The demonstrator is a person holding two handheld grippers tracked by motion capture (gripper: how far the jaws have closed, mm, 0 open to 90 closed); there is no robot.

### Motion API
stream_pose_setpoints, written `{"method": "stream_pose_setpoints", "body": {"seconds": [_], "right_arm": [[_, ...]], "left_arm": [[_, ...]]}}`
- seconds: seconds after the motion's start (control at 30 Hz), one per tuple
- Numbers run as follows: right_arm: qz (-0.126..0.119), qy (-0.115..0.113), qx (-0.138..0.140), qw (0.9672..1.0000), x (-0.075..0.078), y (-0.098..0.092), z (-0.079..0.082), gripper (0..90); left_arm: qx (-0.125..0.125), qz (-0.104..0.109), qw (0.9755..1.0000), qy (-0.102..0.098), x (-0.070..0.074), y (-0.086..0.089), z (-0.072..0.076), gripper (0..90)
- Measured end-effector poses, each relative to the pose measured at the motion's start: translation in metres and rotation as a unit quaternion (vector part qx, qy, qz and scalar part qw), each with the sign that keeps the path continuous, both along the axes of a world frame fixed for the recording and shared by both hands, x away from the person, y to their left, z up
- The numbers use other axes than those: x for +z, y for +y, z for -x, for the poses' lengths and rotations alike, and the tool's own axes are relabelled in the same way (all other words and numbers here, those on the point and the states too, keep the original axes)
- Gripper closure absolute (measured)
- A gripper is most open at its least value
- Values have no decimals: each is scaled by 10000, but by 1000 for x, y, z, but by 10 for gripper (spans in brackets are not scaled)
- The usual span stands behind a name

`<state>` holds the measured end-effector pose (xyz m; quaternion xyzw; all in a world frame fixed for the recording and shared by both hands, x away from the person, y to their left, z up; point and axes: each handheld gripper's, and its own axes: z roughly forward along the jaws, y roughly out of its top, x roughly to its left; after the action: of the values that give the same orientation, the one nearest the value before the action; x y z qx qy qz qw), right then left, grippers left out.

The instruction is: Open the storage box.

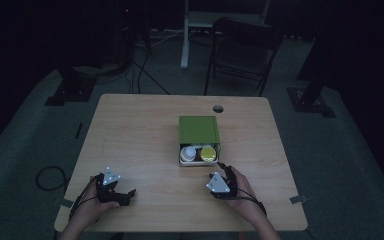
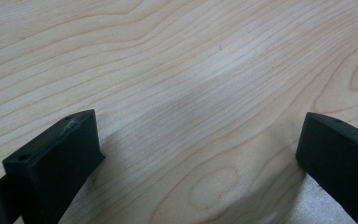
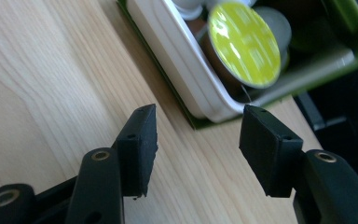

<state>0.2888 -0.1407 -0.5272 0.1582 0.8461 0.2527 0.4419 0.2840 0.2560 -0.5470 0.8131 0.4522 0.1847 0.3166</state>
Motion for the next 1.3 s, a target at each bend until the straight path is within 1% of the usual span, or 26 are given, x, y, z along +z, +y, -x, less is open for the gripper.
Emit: {"method": "stream_pose_setpoints", "body": {"seconds": [0.13,0.2,0.33,0.43,0.5,0.53,0.57,0.6,0.7,0.77,0.93,1.1,1.2,1.23,1.3], "right_arm": [[108,-131,139,9998,-1,9,1,477],[152,-207,182,9995,-1,12,1,506],[338,-337,340,9983,-2,19,2,523],[705,-571,430,9949,-4,25,3,539],[881,-718,493,9923,-5,28,4,545],[881,-718,493,9923,-5,28,4,545],[933,-751,510,9915,-6,30,4,545],[1068,-838,573,9891,-7,33,4,547],[1230,-963,612,9858,-9,36,3,547],[1322,-1038,695,9833,-9,39,3,547],[1437,-1162,754,9799,-11,44,2,556],[1438,-1178,778,9795,-13,46,-1,548],[1533,-1233,794,9772,-15,47,-2,548],[1542,-1221,792,9773,-15,48,-2,548],[1585,-1221,824,9763,-16,49,-4,557]], "left_arm": [[0,0,10000,0,0,0,0,0],[1,0,10000,0,0,0,0,0],[0,0,10000,0,0,0,0,0],[1,2,10000,-1,0,0,0,0],[-1,-2,10000,0,0,0,0,0],[-1,-2,10000,0,0,0,0,0],[-1,-1,10000,0,0,0,0,0],[-1,0,10000,0,0,0,0,0],[-1,-1,10000,1,0,0,0,0],[-1,-1,10000,0,0,0,0,0],[-1,-2,10000,1,0,0,0,0],[-1,-1,10000,1,0,0,0,0],[1,1,10000,0,0,0,0,0],[0,-1,10000,1,0,0,0,0],[1,1,10000,1,0,0,0,0]]}}
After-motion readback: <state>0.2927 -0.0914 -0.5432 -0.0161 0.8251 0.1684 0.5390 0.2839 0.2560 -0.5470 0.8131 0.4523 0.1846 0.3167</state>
